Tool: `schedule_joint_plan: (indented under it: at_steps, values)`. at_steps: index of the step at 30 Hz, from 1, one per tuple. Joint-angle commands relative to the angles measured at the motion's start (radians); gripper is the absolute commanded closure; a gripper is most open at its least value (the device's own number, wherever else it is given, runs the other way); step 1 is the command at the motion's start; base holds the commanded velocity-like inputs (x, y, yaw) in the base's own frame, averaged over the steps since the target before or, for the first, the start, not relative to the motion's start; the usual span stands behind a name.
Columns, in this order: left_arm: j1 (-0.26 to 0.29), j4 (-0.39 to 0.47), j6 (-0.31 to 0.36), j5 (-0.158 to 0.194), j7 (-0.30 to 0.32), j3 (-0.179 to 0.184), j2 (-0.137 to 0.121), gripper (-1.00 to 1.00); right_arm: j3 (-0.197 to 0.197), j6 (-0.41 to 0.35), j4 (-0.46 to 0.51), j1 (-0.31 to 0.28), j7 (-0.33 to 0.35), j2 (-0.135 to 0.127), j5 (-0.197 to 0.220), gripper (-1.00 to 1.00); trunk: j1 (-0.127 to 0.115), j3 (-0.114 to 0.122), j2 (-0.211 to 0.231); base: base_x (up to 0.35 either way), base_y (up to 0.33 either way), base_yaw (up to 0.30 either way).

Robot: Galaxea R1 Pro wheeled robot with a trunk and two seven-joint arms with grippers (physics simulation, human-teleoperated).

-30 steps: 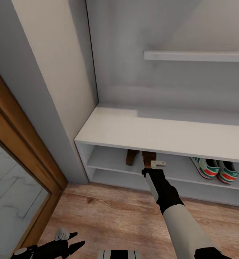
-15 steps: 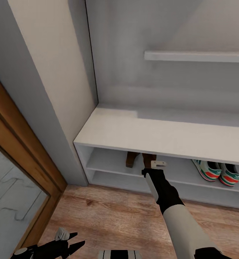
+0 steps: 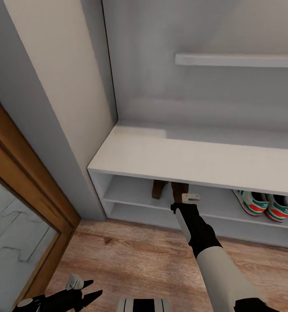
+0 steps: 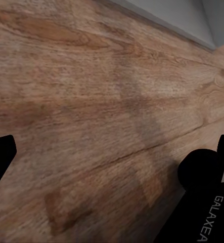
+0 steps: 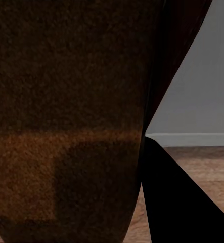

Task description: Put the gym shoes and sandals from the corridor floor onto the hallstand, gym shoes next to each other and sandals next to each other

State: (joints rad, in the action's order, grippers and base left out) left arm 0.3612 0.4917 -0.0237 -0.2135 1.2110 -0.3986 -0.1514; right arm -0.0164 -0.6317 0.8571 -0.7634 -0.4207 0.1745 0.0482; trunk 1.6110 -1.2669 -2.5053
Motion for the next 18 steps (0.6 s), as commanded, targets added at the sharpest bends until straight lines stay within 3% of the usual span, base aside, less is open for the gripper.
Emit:
schedule_joint_plan:
  at_steps: [1,18]
  values:
    - [0.001,0.001,-0.002,-0.01,0.005,-0.008,0.001,-1.0,-0.002,-0.003,0.001,0.0,-0.01,0.0,0.007,1.0,0.0,-0.001,0.0,0.0,0.0,0.0]
    - [0.001,0.001,-0.002,-0.012,0.004,-0.008,0.001,-1.0,-0.001,-0.003,0.005,0.0,-0.01,0.0,0.008,1.0,0.0,-0.007,0.0,0.0,0.0,-0.045]
